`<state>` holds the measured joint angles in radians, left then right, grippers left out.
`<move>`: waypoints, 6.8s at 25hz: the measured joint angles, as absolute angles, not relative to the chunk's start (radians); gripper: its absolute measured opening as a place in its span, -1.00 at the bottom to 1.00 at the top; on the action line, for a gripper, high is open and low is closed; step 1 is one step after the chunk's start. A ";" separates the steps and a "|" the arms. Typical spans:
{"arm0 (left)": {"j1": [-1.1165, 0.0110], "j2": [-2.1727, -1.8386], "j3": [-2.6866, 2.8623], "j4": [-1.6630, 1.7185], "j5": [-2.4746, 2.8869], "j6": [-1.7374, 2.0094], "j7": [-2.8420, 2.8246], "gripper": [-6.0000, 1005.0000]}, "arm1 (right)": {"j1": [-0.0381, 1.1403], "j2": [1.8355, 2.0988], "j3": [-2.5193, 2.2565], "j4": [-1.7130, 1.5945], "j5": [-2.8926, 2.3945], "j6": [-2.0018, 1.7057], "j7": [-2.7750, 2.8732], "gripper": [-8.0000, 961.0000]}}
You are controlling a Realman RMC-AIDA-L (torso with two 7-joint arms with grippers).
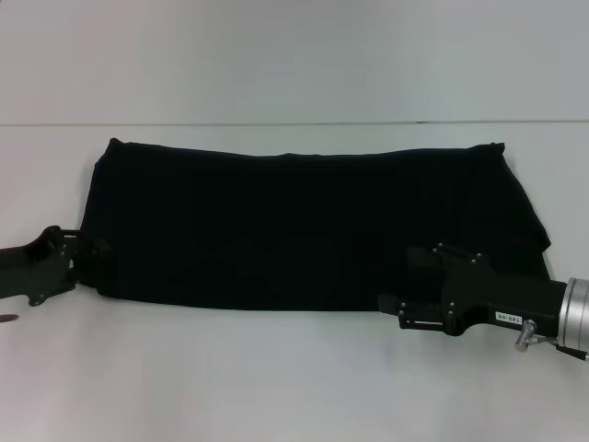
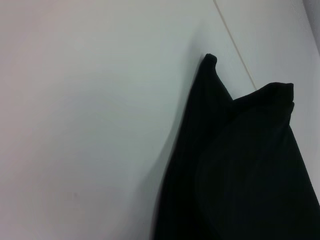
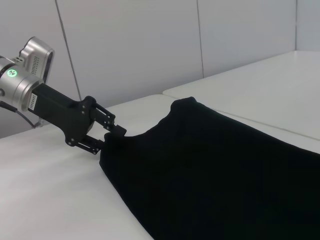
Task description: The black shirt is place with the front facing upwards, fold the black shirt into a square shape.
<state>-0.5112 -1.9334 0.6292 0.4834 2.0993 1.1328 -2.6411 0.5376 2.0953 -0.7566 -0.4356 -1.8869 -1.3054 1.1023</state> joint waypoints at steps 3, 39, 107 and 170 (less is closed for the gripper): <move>-0.512 -1.934 0.629 0.485 2.099 1.131 -2.636 0.09 | 0.538 2.095 -0.756 -0.436 -1.886 -1.305 1.102 0.97; -0.421 -1.839 0.424 0.567 2.101 1.096 -2.541 -0.87 | 0.554 2.095 -0.755 -0.435 -1.857 -1.306 1.111 0.97; -0.556 -2.159 0.748 0.551 1.825 1.500 -1.763 0.50 | 0.495 2.096 -0.562 -0.361 -1.818 -1.437 0.979 0.97; -0.657 -2.043 0.747 0.527 2.180 1.167 -2.402 0.87 | 0.318 2.089 -0.644 -0.360 -1.881 -1.501 0.831 0.97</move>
<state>-0.6566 -2.0432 0.7467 0.5271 2.1801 1.1668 -2.4019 0.3178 2.0892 -0.6444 -0.3603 -1.8807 -1.5007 0.8313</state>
